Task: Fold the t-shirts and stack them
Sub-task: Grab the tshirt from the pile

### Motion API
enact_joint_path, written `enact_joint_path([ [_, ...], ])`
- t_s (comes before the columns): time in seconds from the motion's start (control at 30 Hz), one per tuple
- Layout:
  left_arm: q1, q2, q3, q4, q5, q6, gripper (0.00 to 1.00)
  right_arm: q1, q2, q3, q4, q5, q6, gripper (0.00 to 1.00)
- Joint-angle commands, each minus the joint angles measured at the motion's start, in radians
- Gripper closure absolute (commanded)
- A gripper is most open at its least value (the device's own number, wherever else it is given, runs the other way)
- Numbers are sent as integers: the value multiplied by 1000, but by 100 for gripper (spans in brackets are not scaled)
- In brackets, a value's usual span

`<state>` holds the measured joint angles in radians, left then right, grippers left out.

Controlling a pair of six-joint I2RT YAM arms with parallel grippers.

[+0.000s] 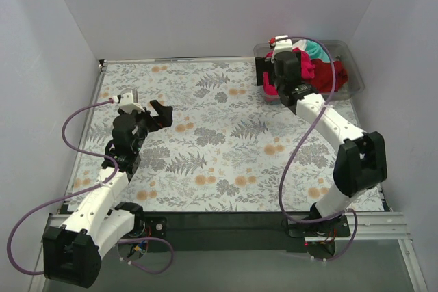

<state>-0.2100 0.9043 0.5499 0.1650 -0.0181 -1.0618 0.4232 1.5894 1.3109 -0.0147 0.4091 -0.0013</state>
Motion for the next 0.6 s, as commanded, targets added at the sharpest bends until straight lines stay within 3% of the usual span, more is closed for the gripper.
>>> enact_joint_path([
  [0.0,-3,-12,28,-18,0,17,8,-63,78,99,-45,16,19,2],
  [0.1,-3,-8,31,-18,9,16,7,-119,138,152,-48,-47,55,2],
  [0.57,-2,-10,27,-19,0,17,7,-185,379,381,-19,-21,20,6],
])
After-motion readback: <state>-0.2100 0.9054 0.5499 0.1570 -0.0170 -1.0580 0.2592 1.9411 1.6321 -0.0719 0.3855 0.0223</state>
